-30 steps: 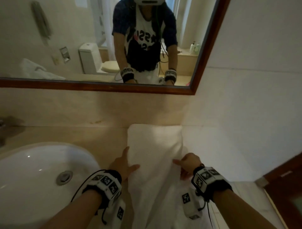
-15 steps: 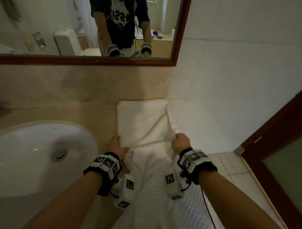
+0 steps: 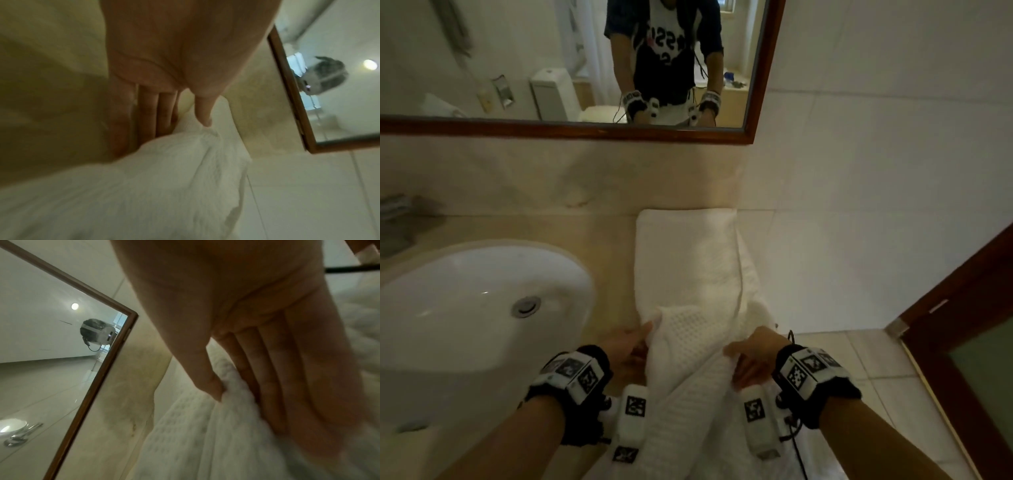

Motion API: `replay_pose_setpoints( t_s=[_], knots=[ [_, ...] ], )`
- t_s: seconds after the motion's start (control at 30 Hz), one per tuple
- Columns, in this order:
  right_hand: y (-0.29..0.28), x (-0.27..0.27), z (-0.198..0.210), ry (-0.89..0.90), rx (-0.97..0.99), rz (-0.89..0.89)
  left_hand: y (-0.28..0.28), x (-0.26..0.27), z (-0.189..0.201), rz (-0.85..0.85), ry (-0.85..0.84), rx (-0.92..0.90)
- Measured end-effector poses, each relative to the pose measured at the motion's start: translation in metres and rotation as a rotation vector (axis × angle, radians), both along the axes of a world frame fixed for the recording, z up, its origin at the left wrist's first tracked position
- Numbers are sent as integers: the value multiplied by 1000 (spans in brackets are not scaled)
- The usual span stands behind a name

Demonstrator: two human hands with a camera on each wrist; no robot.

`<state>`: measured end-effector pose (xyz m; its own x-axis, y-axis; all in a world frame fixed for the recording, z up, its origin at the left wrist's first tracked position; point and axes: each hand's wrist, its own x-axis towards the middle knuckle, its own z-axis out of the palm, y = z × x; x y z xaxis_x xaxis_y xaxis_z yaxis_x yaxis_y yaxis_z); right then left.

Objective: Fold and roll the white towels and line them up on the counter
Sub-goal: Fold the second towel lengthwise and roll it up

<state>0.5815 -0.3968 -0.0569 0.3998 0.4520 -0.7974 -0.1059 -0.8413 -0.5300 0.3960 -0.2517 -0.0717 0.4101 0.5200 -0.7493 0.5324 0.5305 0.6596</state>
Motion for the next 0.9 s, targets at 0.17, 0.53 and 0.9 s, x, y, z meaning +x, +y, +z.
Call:
replay_pose_setpoints(
  t_s=[0.17,0.53,0.9],
  knots=[
    [-8,-16,4,13,112,-21,-24,-6,2,2,63,42],
    [-26,4,-2,45,326,-414,-18,7,13,-28,219,504],
    [-34,-19,-13,-200,125,-26,-51,-25,10,-282,37,-77]
  ],
)
